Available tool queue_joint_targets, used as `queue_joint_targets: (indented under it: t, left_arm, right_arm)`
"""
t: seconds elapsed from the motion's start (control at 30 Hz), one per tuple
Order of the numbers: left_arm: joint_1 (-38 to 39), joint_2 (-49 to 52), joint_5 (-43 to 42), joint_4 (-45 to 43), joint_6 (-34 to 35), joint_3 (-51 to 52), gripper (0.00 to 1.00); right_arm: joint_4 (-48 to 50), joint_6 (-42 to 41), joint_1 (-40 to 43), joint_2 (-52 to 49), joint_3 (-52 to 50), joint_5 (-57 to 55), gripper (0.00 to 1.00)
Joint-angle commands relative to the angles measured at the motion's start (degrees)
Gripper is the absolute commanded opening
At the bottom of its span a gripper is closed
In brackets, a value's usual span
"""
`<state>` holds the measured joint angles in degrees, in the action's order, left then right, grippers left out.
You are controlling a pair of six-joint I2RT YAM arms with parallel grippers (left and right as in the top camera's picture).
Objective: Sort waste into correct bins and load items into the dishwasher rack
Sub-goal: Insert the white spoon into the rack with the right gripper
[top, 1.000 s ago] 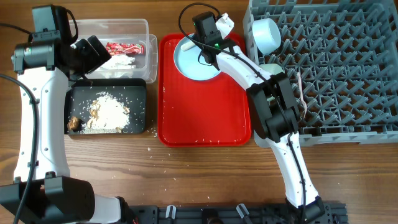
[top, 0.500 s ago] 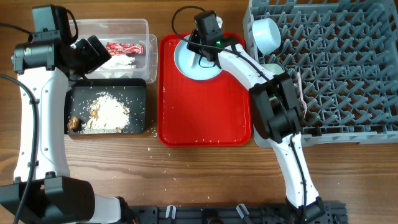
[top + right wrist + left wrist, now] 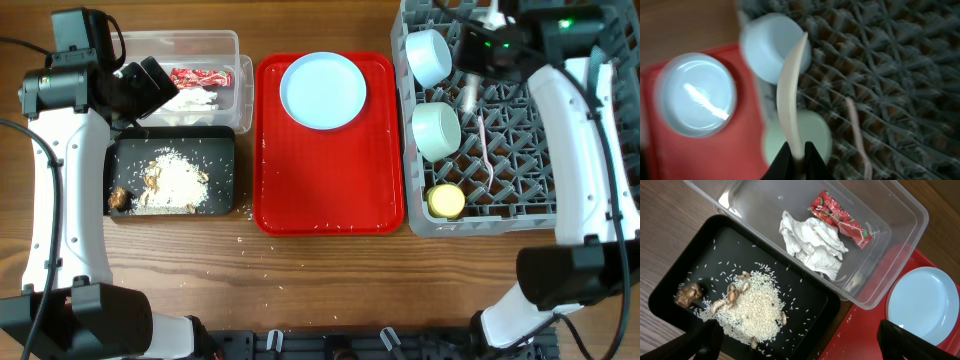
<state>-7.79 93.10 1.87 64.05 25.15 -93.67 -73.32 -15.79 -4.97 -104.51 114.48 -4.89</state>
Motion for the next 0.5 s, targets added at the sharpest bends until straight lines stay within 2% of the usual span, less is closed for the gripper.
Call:
queue_joint_targets:
  t: [0.0,0.17,0.23,0.33,0.37,0.4,0.47]
  left_arm:
    - [-0.1,-0.2,0.3,-0.1,-0.7,-0.4,1.00]
    - [-0.1,-0.2,0.3,-0.1,-0.7,-0.4,1.00]
    - [-0.1,-0.2,0.3,-0.1,-0.7,-0.4,1.00]
    - [-0.1,-0.2,0.3,-0.1,-0.7,-0.4,1.00]
    - [-0.1,-0.2,0.3,-0.1,-0.7,-0.4,1.00]
    - [-0.1,-0.2,0.3,-0.1,-0.7,-0.4,1.00]
    - [-0.1,-0.2,0.3,-0.1,-0.7,-0.4,1.00]
  right_arm:
    - [-1.9,9.0,2.8,-2.2,-4.5,-4.6,0.04]
    - [2.0,13.4,5.8,-2.2,-17.9,-7.7,0.04]
    - [6.9,19.3,6.0,-2.2,-25.7,-6.6,0.04]
    - [11.4,20.6,6.0,-2.2,-32.3,-6.8,0.06]
    - [12.1,20.2,6.1,-2.2,-33.3,-7.8,0.15]
    - [12.4,20.0,6.1,-2.2,-33.4,-8.6,0.33]
    - [12.7,16.8,6.1,-2.1,-32.4,-12.6,0.49]
